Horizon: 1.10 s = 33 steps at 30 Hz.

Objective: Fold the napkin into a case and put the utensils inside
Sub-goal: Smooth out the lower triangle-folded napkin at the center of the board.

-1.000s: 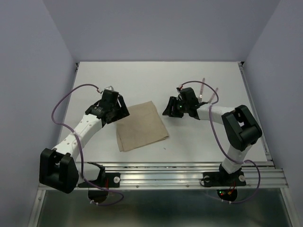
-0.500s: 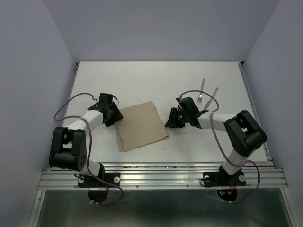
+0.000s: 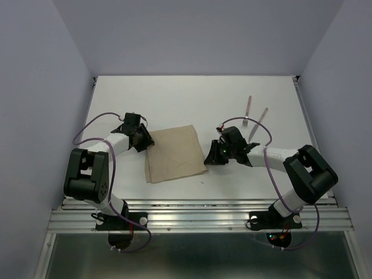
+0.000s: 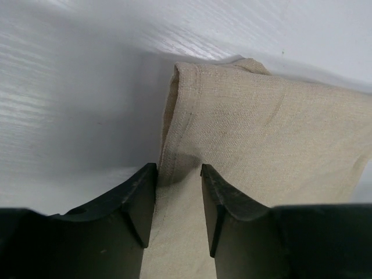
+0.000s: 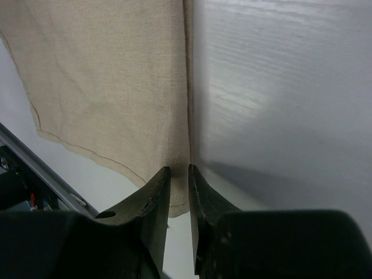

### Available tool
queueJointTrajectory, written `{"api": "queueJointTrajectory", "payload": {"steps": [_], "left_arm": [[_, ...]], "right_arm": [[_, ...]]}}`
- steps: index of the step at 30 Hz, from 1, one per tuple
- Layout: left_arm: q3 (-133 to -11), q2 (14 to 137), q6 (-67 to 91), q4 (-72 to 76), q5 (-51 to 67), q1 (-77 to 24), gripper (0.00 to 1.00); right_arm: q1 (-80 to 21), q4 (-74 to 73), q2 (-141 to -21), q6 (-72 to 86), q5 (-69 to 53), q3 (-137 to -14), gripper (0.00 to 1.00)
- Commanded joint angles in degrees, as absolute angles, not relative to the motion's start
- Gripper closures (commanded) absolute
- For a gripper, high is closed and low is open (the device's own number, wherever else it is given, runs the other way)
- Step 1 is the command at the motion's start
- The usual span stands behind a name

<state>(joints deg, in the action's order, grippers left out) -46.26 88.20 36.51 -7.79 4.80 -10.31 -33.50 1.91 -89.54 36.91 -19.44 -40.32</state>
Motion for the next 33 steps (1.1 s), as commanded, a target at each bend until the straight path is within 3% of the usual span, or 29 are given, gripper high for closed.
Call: {"api": "queueJointTrajectory", "payload": {"steps": [1,7,12,14,17,23,33], "left_arm": [[-47.46,88.24,36.21,-4.84,7.47,-11.34,0.50],[-49.13,89.21,35.34,-4.75,8.17,-12.48,0.29],[-51.50,87.63,33.32,-7.55,5.11,-12.57,0.22],[-52.82,87.28,32.96,-8.52,3.79,-12.57,0.23],[-54.31,87.63,32.43,-9.84,2.03,-12.57,0.30],[-51.42,83.94,32.97,-8.44,0.62,-12.57,0.37],[-53.26,90.79,32.34,-9.23,0.88,-12.57,0.46]], "right_arm": [[-37.17,3.17,-89.03,36.48,-19.17,-41.48,0.76],[-40.25,0.09,-90.35,34.02,-16.44,-43.07,0.76],[-40.25,-6.93,-85.80,31.29,-9.33,-45.34,0.71],[-40.25,-8.70,-84.82,30.50,-5.90,-45.88,0.64],[-40.25,-9.93,-84.72,30.41,-2.82,-47.02,0.62],[-40.25,-10.37,-88.24,31.20,-3.51,-52.28,0.62],[-40.25,-10.37,-87.19,31.90,-2.20,-52.12,0.62]]}}
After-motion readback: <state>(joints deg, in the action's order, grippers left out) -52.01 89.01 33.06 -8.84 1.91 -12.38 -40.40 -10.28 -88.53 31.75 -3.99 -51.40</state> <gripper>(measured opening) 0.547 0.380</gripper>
